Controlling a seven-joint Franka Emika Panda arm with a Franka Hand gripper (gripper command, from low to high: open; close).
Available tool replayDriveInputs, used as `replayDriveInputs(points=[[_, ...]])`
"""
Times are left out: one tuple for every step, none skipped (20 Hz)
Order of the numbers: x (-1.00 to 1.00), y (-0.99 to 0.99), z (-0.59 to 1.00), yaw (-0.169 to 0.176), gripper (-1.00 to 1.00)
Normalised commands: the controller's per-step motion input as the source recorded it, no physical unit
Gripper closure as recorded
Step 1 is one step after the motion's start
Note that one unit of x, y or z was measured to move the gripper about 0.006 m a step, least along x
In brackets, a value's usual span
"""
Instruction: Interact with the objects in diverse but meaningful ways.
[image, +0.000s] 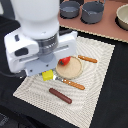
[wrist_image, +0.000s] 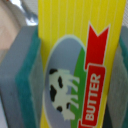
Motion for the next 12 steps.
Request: replayDriveInputs(points=[[-0.18,-0.1,-0.33,0.085,1.0],[-0.19,-0.09,-0.35,0.079,1.0],[-0.23,-0.12,-0.35,0.071,1.0],[-0.27,-0.17,-0.37,0.064,1.0],[-0.26,-0.18,-0.36,0.063,1.0],[-0.29,-0.21,-0.37,0.063,1.0],[-0.31,-0.24,-0.33,0.062,1.0],[-0.39,-0.3,-0.28,0.048,1.0],[-0.44,-0.35,-0.2,0.03,1.0],[-0.48,-0.41,-0.13,0.001,1.0],[-0.44,-0.44,-0.08,0.0,1.0],[-0.41,-0.48,-0.08,0.0,1.0]])
